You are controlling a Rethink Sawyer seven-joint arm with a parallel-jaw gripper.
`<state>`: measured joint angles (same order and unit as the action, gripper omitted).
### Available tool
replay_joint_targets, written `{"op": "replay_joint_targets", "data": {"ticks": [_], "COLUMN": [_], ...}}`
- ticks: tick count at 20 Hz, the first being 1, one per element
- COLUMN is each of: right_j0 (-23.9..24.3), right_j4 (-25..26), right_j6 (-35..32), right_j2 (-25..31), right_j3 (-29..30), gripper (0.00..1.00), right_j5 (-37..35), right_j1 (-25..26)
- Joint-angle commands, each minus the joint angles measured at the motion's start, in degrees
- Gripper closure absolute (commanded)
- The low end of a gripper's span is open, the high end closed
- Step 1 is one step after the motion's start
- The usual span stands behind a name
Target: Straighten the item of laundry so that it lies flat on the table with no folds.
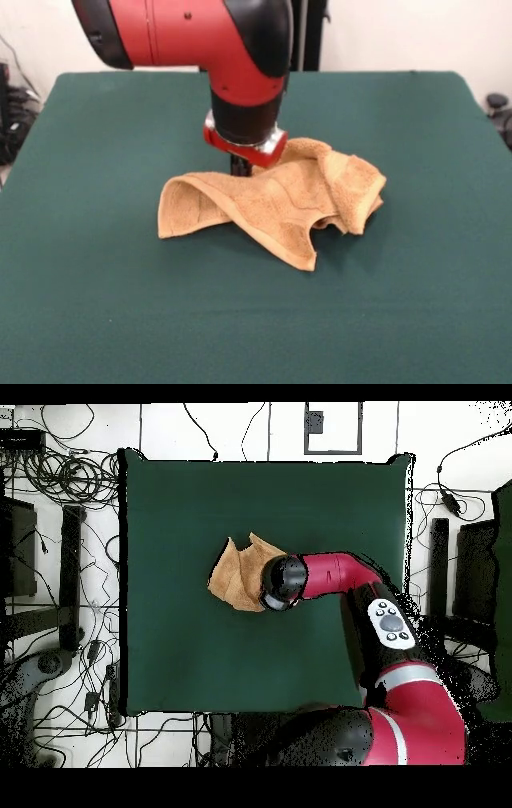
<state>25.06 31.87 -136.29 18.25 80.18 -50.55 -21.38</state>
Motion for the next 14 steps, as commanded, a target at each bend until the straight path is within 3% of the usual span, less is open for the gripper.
{"op": "replay_joint_targets", "data": {"ticks": [1,6,8,14], "right_j0": [-4.67,-6.54,-7.13,-7.8], "right_j4": [-1.15,1.33,3.43,3.41], "right_j6": [3.76,-3.11,-5.16,-9.43], "right_j2": [3.44,1.89,1.27,-0.07], "right_j3": [-18.16,-21.12,-20.98,-19.51], "gripper": [1.0,1.0,1.0,1.0], "right_j5": [-3.93,-0.27,4.25,8.64], "right_j1": [12.71,13.81,13.56,13.34]}}
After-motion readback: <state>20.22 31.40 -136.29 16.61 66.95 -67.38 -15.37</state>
